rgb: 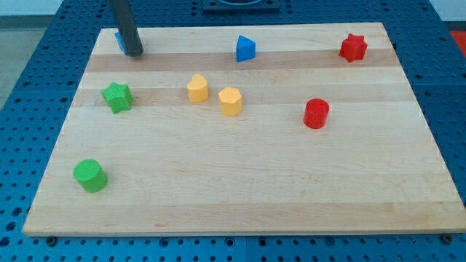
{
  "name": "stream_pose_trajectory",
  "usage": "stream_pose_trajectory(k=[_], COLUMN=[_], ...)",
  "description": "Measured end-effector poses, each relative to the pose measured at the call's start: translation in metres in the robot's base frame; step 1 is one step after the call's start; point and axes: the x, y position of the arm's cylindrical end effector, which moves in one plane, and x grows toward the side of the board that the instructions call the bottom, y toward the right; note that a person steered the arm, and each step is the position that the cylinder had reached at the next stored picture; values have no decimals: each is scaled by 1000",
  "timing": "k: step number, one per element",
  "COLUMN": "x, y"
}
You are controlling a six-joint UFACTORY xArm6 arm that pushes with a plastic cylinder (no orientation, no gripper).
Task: Move the blue triangle up a bit
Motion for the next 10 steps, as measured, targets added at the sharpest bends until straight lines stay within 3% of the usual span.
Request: stream_pose_trajectory(k=[2, 5, 7, 8, 10], x=[0, 13, 50, 55, 57], y=[0, 123, 145, 204, 218])
